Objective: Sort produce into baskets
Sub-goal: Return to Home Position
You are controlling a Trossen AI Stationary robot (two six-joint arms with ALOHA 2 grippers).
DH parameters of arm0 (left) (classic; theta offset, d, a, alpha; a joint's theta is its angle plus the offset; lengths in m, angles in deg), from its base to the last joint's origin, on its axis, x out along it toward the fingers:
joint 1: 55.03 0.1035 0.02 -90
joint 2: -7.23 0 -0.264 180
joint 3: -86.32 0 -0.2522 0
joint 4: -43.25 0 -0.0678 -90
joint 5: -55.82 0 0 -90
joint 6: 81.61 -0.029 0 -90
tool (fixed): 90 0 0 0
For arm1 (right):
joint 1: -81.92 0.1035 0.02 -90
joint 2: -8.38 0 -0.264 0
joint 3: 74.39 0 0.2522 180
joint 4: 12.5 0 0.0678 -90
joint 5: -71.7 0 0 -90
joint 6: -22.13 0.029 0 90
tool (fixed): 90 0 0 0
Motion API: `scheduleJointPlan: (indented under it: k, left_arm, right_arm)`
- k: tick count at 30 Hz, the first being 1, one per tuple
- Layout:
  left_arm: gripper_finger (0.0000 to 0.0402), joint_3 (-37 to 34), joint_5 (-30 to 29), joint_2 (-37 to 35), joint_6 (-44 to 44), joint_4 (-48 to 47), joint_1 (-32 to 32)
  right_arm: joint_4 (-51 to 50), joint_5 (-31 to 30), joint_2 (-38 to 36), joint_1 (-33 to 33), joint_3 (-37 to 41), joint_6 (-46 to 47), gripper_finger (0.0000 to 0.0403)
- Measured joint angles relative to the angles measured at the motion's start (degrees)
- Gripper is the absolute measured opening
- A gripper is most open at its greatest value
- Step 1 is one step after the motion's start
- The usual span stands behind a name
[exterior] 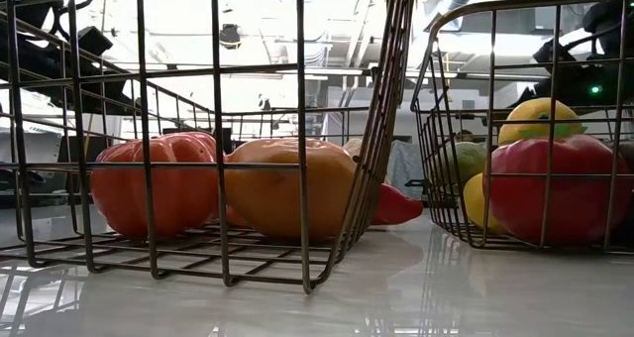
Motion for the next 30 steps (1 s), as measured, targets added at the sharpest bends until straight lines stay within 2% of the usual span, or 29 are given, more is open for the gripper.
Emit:
scheduleJointPlan:
  k: [7, 13, 23, 30]
  left_arm:
    - [0.0000, 0.00, 0.00, 0.00, 0.02, 0.00, -0.01]
    - [0.0000, 0.00, 0.02, 0.00, 0.33, 0.00, -0.01]
    - [0.0000, -0.02, 0.02, 0.00, 0.25, -0.01, 0.00]
    - [0.0000, -0.02, 0.02, 0.00, 0.29, -0.01, 0.00]
  right_arm:
    - [-0.01, -0.01, 0.00, -0.09, 0.00, -5.14, 0.0338]
    - [-0.01, 0.08, 0.00, -0.07, -0.02, -5.31, 0.0338]
    - [-0.12, 0.65, 0.00, 0.02, -0.02, 6.39, 0.0338]
    - [-0.11, 0.67, 0.00, 0.02, -0.02, 7.06, 0.0338]
